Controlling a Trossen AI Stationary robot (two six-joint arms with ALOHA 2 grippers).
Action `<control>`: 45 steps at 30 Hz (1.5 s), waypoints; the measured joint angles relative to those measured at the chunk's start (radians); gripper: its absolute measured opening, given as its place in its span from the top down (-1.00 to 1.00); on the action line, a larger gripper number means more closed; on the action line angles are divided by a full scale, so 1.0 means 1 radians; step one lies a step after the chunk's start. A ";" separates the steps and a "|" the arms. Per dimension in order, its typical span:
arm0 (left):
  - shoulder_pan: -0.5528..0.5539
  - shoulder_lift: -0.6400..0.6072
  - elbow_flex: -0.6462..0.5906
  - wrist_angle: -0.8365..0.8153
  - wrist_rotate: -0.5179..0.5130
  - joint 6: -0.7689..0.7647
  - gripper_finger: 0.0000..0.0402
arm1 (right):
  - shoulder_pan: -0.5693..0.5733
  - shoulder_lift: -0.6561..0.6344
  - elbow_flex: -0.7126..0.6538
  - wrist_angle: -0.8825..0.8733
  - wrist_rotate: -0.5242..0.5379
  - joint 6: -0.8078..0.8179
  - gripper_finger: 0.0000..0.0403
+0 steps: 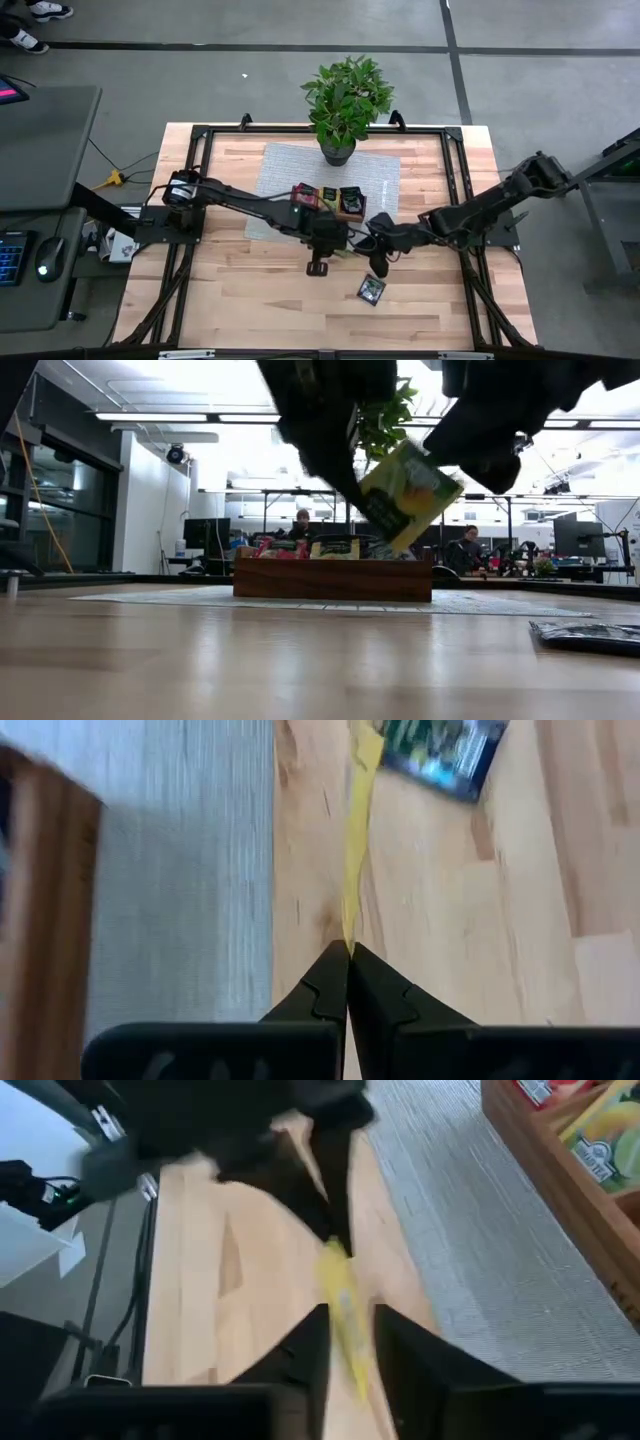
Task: Pick & Place Tea
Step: Put the yellow tea bag into the middle section of the wooden organizer
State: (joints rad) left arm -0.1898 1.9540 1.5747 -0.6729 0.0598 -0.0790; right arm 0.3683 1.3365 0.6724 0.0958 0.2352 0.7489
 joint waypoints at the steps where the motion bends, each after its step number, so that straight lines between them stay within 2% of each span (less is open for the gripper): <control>1: 0.000 0.000 0.015 -0.002 -0.008 0.010 1.00 | -0.013 0.000 0.000 0.000 -0.018 -0.008 0.57; 6: 0.000 0.000 0.056 -0.047 -0.049 0.031 1.00 | -0.063 0.000 0.000 0.027 -0.128 -0.029 0.19; 10: 0.000 0.000 0.063 -0.058 -0.052 0.046 1.00 | -0.070 0.000 0.000 0.054 -0.140 -0.040 0.03; 29: 0.000 0.000 0.063 -0.048 -0.045 0.033 1.00 | -0.069 0.000 0.000 0.067 -0.217 -0.024 0.01; 34: 0.000 0.000 0.063 -0.017 -0.045 0.022 1.00 | -0.069 0.000 0.000 0.067 -0.217 -0.024 0.08; 38: 0.000 0.000 0.063 -0.017 -0.045 0.022 1.00 | -0.069 0.000 0.000 0.065 -0.204 -0.025 0.23; 41: 0.000 0.000 0.063 -0.017 -0.045 0.018 1.00 | -0.069 0.000 0.000 0.059 -0.178 -0.028 0.42; 45: 0.000 0.000 0.063 -0.017 -0.045 0.018 1.00 | -0.069 -0.001 0.000 0.057 -0.166 -0.048 0.83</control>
State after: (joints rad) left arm -0.1894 1.9541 1.6379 -0.6895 0.0147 -0.0612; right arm 0.2993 1.3357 0.6724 0.1532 0.0692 0.7005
